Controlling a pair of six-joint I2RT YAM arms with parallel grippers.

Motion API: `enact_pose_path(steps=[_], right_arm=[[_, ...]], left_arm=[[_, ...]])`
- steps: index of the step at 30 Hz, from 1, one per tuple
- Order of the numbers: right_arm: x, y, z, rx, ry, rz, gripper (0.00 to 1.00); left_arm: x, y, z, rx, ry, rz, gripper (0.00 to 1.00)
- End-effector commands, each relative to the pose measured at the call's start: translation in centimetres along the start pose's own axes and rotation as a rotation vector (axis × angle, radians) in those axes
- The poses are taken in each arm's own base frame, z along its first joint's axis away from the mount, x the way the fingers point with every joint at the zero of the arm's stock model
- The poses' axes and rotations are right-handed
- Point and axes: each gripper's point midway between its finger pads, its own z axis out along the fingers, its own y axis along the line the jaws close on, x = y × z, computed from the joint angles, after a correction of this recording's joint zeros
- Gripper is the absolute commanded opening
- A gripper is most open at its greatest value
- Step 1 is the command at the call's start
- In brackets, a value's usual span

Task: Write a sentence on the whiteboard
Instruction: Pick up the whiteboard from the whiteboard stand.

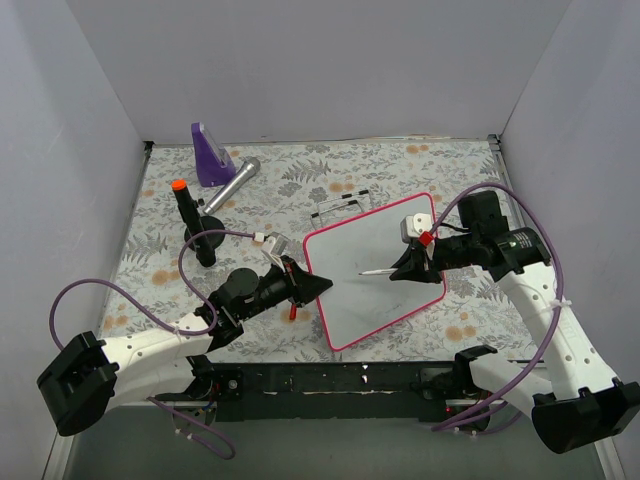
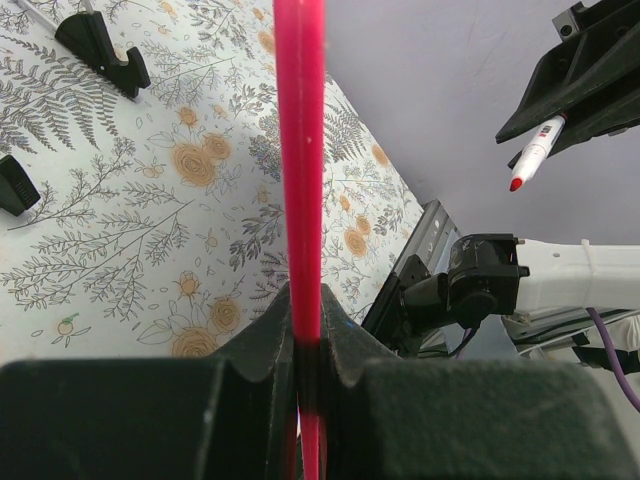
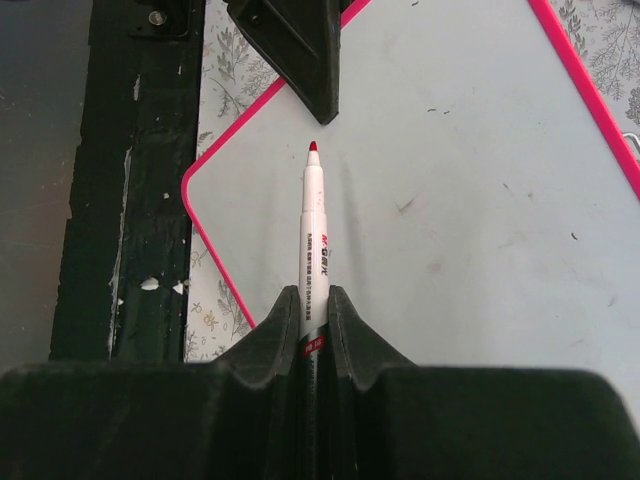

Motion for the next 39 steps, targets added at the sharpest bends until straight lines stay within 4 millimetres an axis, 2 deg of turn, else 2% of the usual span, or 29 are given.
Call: enact_pose_path(steps=[1,39], right_arm=[[-1.32,-0.18,-0.36,0.02,-0.028,-0.039,0.01],[-1.05,0.49,0.03,-0.015,-0.056,-0.045,0.01]], left_arm=[[-3.97,-3.64,0.06,0.117,-0.138,0.022,0.0],[-3.62,-3.47,-0.31,0.121,-0.145,0.02,0.0]])
